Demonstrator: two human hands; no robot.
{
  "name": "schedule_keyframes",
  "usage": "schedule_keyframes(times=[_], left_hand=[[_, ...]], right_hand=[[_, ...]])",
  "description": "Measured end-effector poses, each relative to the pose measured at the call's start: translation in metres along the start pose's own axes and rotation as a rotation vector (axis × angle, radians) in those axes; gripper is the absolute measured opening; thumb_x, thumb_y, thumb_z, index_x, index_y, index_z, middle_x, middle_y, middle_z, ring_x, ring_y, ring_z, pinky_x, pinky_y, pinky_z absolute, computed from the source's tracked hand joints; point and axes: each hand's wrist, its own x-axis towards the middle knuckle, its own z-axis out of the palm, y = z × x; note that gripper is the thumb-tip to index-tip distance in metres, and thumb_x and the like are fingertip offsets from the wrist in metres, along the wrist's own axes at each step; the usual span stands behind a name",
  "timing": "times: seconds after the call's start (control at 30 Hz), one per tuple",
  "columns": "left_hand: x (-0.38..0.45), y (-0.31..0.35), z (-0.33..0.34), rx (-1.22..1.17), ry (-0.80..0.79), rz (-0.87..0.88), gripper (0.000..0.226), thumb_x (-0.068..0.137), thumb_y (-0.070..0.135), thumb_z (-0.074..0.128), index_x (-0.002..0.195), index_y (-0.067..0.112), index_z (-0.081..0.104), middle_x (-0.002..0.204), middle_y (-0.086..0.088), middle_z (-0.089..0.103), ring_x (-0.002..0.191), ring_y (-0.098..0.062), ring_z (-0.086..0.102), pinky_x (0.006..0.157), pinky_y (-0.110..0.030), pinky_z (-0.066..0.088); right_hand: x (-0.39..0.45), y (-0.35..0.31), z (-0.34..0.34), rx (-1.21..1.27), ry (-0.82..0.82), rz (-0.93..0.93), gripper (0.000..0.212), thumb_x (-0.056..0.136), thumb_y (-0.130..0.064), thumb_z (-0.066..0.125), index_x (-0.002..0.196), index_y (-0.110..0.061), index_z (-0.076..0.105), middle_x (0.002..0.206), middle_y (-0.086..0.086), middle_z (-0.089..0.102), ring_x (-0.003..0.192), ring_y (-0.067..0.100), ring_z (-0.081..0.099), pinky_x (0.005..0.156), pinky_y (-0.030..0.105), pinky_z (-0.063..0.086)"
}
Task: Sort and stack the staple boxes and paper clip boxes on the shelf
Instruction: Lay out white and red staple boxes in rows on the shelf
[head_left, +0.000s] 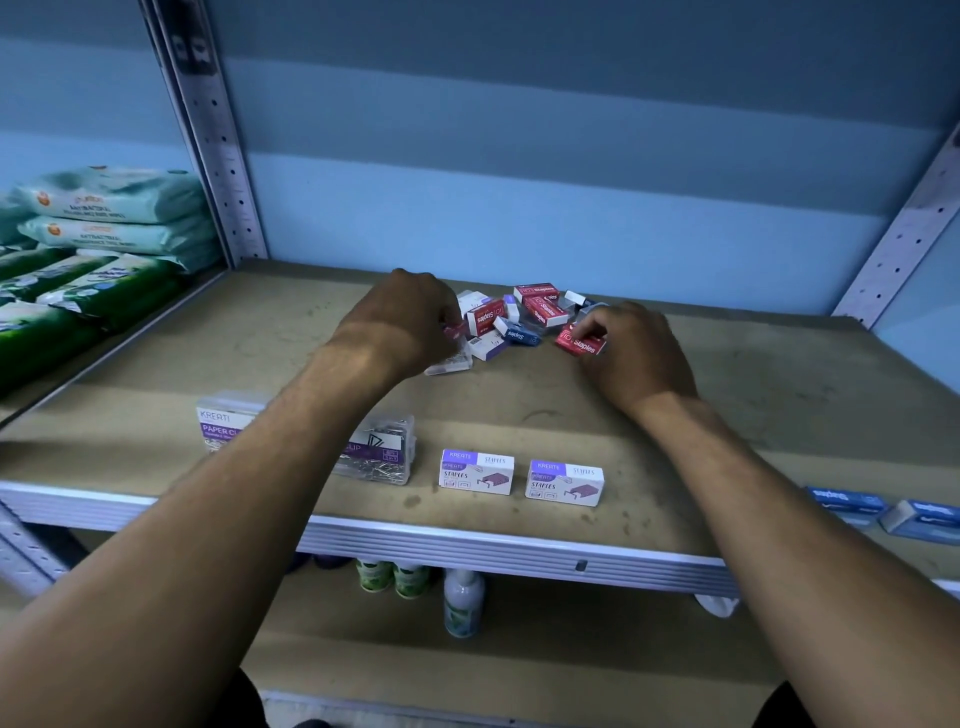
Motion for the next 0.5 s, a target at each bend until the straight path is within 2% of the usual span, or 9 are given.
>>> schedule_keyframes(times=[0.07,0.17,0.27,0.4,0.5], left_hand=[[-0.001,0.000,-0.001,-0.021,0.015,0.010,0.018,0.084,0.027,0.069,0.100,0.023,0.076,0.099,0.003,0.074,0.091,-0.015,0.068,0.081,-0.030,0.055],[-0.005,0.003,-0.005,-0.090,0.051,0.003,0.018,0.085,0.036,0.066,0.096,0.025,0.075,0.094,0.005,0.074,0.088,-0.014,0.067,0.080,-0.035,0.056],[-0.009,0.008,-0.011,-0.169,0.086,-0.011,0.018,0.086,0.039,0.062,0.090,0.026,0.074,0.085,0.008,0.072,0.084,-0.012,0.066,0.074,-0.030,0.055],[-0.016,0.013,-0.016,-0.262,0.034,-0.031,0.017,0.088,0.039,0.061,0.091,0.027,0.073,0.085,0.011,0.072,0.082,-0.005,0.065,0.065,-0.022,0.048],[-0.022,0.016,-0.016,-0.335,-0.034,-0.014,0.013,0.088,0.037,0.062,0.089,0.028,0.071,0.085,0.011,0.074,0.081,-0.007,0.069,0.076,-0.028,0.054]], right_hand=[[0.001,0.004,0.002,0.062,0.015,-0.002,0.040,0.075,-0.004,0.063,0.085,-0.043,0.061,0.106,-0.003,0.069,0.102,0.023,0.063,0.085,0.034,0.053],[0.000,0.009,0.000,0.141,0.025,0.021,0.043,0.073,0.001,0.065,0.087,-0.040,0.063,0.096,-0.008,0.069,0.092,0.015,0.065,0.080,0.031,0.053],[-0.002,0.011,-0.008,0.213,0.011,0.066,0.042,0.069,0.003,0.067,0.085,-0.036,0.068,0.085,-0.010,0.069,0.084,0.012,0.065,0.077,0.031,0.055],[-0.007,0.009,-0.018,0.214,-0.048,0.068,0.042,0.074,0.006,0.064,0.085,-0.033,0.073,0.083,-0.008,0.069,0.082,0.012,0.063,0.067,0.020,0.047],[-0.011,0.005,-0.024,0.228,-0.094,0.067,0.041,0.075,0.004,0.063,0.086,-0.033,0.073,0.082,-0.011,0.067,0.082,0.009,0.062,0.063,0.011,0.043]])
